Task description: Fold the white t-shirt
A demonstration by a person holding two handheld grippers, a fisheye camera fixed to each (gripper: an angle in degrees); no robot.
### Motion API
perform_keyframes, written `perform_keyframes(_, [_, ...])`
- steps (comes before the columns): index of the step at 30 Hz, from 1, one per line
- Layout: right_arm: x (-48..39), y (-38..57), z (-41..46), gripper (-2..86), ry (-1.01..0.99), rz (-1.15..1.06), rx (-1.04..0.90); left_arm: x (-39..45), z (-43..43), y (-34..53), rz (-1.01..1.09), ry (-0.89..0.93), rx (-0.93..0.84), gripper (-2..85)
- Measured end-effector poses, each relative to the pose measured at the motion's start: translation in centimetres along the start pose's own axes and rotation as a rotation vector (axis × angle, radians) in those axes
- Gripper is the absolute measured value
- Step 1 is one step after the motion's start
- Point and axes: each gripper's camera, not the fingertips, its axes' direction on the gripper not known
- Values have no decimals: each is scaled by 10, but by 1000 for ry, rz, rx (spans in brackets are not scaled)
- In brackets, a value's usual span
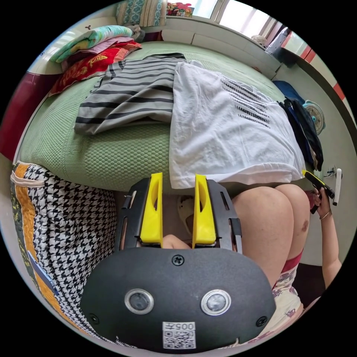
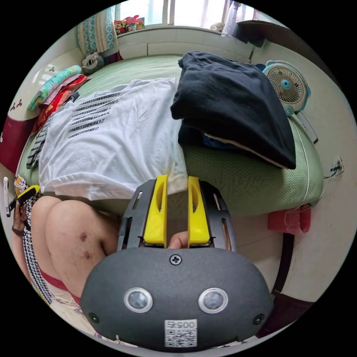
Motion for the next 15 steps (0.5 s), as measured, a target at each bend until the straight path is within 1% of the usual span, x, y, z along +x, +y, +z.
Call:
perform_keyframes(6, [1,18,-17,33,15,-8,13,9,-8,11,-43,-63,-34,112])
perform_keyframes(11, [-2,34,-33,27,79,-54,12,13,-28,22,-74,-90,-42,105])
perform_keyframes(14, [4,42,-45,22,64,-51,12,14,-46,29,-60,-74,-58,82])
perform_keyframes(15, [6,44,-48,15,58,-45,16,14,-55,32,-54,-49,-50,59])
